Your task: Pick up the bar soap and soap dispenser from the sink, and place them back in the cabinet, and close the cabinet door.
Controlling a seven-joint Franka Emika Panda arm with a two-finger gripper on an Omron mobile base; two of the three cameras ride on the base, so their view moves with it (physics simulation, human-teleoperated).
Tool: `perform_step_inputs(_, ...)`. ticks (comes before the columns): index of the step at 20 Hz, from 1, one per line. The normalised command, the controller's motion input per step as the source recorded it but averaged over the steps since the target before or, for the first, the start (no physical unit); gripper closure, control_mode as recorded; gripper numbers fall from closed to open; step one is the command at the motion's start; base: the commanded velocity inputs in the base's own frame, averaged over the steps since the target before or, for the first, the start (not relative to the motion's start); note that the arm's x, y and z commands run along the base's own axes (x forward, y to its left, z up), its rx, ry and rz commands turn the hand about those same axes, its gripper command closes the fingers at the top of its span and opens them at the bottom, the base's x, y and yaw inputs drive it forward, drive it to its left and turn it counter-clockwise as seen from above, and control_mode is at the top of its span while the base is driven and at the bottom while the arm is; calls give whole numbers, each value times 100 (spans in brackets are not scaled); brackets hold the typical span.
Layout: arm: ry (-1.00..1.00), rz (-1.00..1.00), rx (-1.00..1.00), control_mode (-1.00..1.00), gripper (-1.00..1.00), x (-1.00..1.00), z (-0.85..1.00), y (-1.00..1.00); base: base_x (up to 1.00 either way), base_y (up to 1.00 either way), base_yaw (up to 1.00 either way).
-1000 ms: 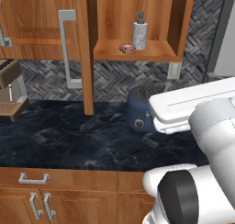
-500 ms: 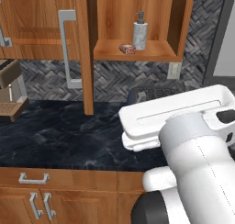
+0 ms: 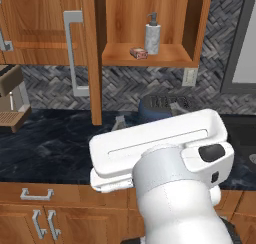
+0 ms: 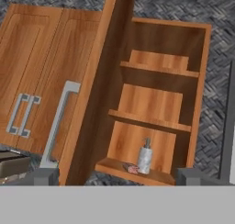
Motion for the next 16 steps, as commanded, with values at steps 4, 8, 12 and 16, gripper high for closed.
perform_step_inputs(4,0,0,0,-100,-100,0,-1,53,0,0,0)
perform_step_inputs(8,-2,0,0,-100,-100,5,-8,41,0,0,0)
perform_step_inputs(12,-6,0,0,-100,-100,17,-17,37,0,0,0)
perform_step_inputs(16,-9,0,0,-100,-100,30,-19,34,0,0,0)
